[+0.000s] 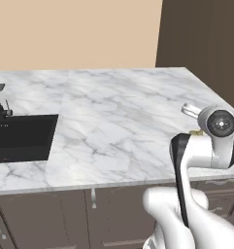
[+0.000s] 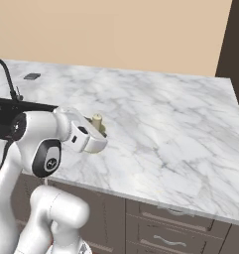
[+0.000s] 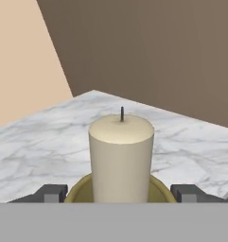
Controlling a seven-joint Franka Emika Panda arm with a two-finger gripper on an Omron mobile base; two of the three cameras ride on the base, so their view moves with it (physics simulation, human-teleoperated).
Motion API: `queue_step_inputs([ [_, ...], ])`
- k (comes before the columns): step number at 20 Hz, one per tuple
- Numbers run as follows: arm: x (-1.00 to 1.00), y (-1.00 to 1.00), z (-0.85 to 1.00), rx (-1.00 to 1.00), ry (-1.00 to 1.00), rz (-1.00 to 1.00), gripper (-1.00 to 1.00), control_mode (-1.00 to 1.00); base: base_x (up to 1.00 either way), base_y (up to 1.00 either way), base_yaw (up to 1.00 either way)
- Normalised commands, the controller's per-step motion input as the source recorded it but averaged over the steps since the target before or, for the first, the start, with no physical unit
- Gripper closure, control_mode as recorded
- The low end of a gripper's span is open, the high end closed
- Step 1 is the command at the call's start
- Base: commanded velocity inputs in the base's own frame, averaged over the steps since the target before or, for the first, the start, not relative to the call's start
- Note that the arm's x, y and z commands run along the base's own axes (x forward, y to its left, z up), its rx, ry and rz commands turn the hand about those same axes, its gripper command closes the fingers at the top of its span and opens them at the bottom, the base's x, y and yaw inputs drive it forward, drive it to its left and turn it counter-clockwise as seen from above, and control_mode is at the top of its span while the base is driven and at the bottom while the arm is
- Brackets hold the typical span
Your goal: Pick the candle and candle from the dining table and place them in the open cabinet. Close the cabinet after placing the objects.
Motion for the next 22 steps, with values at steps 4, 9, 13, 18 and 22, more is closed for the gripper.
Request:
queue_step_inputs([
  [4,-0.31,0.28,0.08,0.00,-0.08,0.00,1.00,-1.00,0.00,0.00,0.00],
  [9,-0.18,0.37,-0.02,-0.04,0.00,0.00,1.00,-1.00,0.00,0.00,0.00],
  [13,-0.07,0.40,-0.02,-0.13,0.00,0.00,1.00,-1.00,0.00,0.00,0.00],
  [18,-0.06,0.40,-0.03,-0.18,0.00,0.00,1.00,-1.00,0.00,0.00,0.00],
  [22,0.00,0.25,-0.03,-0.10,0.00,0.00,1.00,-1.00,0.00,0.00,0.00],
])
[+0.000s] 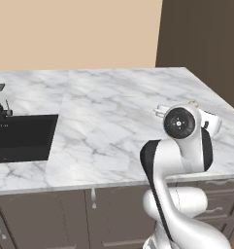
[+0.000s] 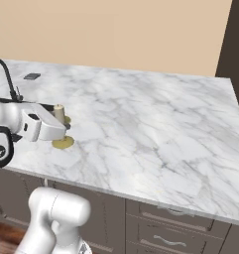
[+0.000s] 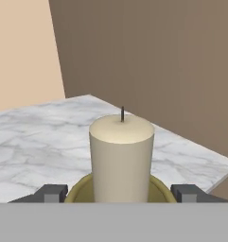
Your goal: Pick the candle and candle from the dining table and place them in the open cabinet. Close the cabinet after placing the objects.
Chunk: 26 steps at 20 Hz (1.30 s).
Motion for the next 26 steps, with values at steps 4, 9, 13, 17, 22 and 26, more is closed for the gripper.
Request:
queue_step_inputs([
  [4,0.00,0.02,0.00,0.00,0.00,0.00,1.00,-1.00,0.00,0.00,0.00],
  [9,0.00,0.00,0.00,0.00,0.00,0.00,1.00,-1.00,0.00,0.00,0.00],
  [13,0.00,0.00,0.00,0.00,0.00,0.00,1.00,-1.00,0.00,0.00,0.00],
  [17,0.00,0.00,0.00,0.00,0.00,0.00,1.00,-1.00,0.00,0.00,0.00],
  [22,0.00,0.00,0.00,0.00,0.00,0.00,1.00,1.00,0.00,0.00,0.00],
  [26,0.00,0.00,0.00,0.00,0.00,0.00,1.00,1.00,0.00,0.00,0.00],
])
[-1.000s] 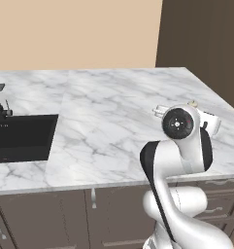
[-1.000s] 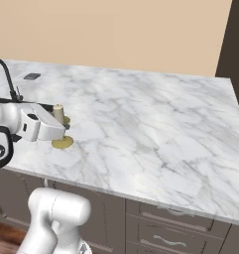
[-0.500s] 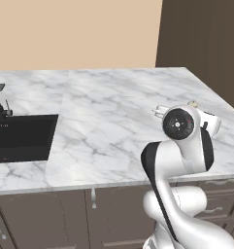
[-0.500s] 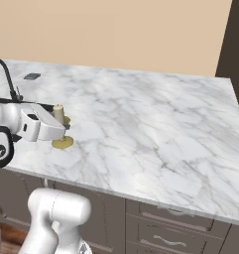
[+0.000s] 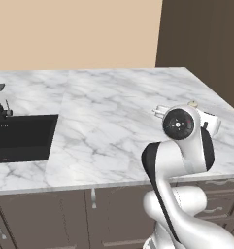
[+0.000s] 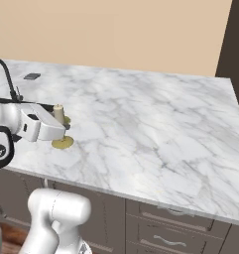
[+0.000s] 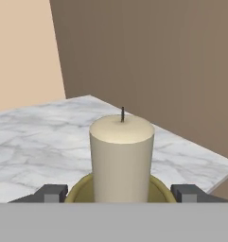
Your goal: Pick the candle and candle from the dining table and place them in the open cabinet. Close the cabinet after placing the objects.
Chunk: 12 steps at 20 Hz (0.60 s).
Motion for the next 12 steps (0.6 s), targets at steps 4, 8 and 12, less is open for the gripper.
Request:
queue_step_inputs([
  [4,0.00,0.00,0.00,0.00,0.00,0.00,1.00,1.00,-0.22,-0.01,0.04],
  [8,0.00,0.00,0.00,0.00,0.00,0.00,1.00,1.00,-0.57,0.09,0.15],
  [12,0.00,0.00,0.00,0.00,0.00,0.00,1.00,1.00,-0.49,0.16,0.39],
])
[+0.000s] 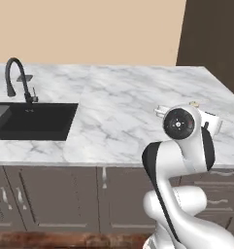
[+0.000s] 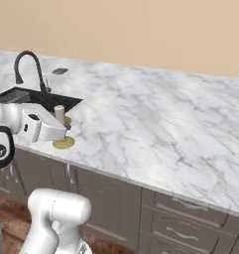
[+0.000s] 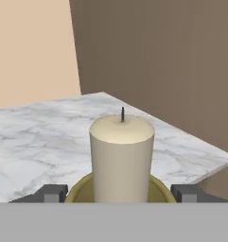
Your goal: Pick the candle and candle from the dining table and place them in the open cabinet. Close the cabinet after placing the objects.
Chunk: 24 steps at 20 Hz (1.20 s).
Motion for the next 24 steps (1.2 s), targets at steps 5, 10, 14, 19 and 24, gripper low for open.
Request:
queue_step_inputs([
  [5,0.00,0.00,0.00,0.00,0.00,0.00,1.00,1.00,-0.14,0.14,0.91],
  [10,0.00,0.00,0.00,0.00,0.00,0.00,1.00,1.00,-0.06,0.05,1.00],
  [14,0.00,0.00,0.00,0.00,0.00,0.00,1.00,1.00,-0.02,0.05,1.00],
  [19,0.00,0.00,0.00,0.00,0.00,0.00,1.00,1.00,-0.02,0.05,1.00],
  [24,0.00,0.00,0.00,0.00,0.00,0.00,1.00,1.00,-0.01,0.04,1.00],
])
